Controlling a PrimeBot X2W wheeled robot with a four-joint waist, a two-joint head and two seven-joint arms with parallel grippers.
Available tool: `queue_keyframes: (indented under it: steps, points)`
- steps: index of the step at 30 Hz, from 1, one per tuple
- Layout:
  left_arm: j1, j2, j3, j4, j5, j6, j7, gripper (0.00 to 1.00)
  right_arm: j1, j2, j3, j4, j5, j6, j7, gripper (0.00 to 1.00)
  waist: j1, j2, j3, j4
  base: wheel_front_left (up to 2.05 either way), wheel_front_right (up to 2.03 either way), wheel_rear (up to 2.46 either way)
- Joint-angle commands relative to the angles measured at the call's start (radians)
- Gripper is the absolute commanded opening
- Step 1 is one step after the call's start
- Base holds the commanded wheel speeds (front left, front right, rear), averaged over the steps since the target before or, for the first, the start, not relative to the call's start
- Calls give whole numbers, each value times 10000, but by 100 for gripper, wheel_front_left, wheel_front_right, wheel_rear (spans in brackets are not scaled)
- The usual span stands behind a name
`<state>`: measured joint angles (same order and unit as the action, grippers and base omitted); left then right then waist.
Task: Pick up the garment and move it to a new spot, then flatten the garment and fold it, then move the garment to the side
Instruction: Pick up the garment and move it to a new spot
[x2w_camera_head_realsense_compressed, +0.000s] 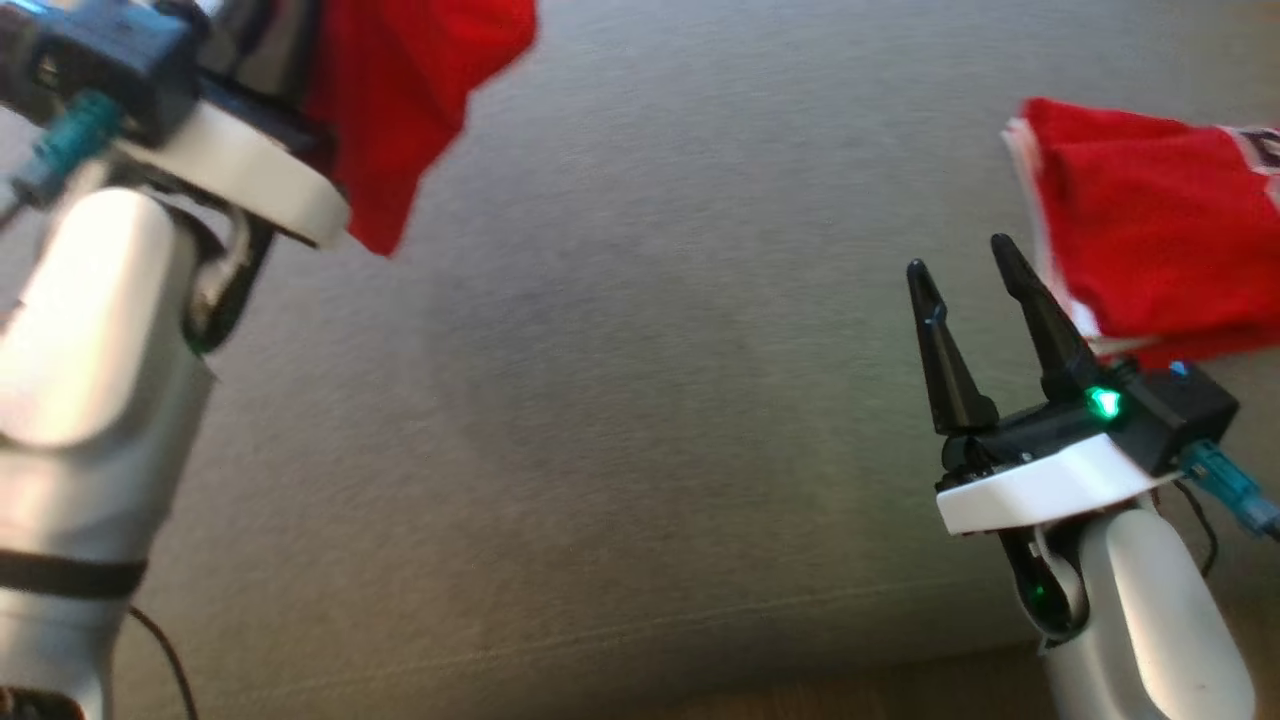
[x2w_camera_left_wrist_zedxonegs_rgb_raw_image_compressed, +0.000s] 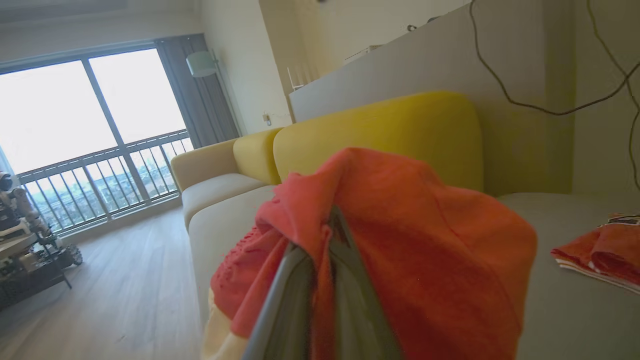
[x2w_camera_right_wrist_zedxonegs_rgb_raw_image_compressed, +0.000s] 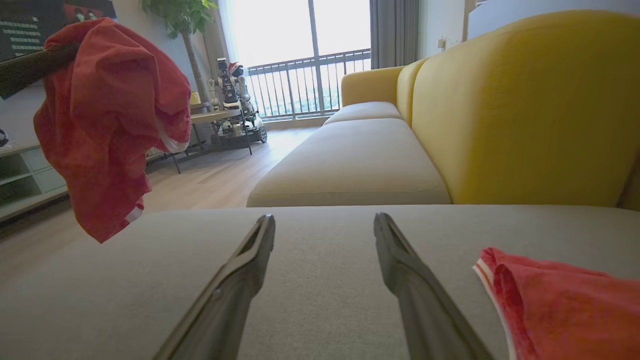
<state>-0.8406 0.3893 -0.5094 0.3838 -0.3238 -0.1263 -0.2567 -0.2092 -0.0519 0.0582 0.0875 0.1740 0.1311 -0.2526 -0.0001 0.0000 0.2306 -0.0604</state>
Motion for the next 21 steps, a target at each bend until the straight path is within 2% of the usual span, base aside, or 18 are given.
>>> queue_keyframes:
  steps: [1,6,10,14,20,21]
  points:
    - [-204,351,312,-515,28,76,-49,0,102,16,155,-387,104,-4,-91,100,1,0,-237,-661,0,0,0]
    - [791,168,-290,-1597,603,307,-50,0,221,16,24,-433,275,-4,-91,100,1,0,-94,-1150,0,0,0]
    - [1838,-167,-771,-1826,958,398,-50,0,297,16,-45,-507,340,-4,-91,100,1,0,79,-1261,0,0,0]
    - [2707,-807,-1012,-1533,934,408,-50,0,331,16,-62,-489,338,-4,-91,100,1,0,244,-1155,0,0,0]
    - [3095,-1688,-1189,-1067,1072,240,-50,0,316,17,31,-400,221,-4,-91,100,1,0,205,-737,0,0,0]
    - [3113,-1787,-1152,-1028,1130,237,-51,16,313,17,33,-382,200,-4,-92,100,1,0,162,-665,0,0,0]
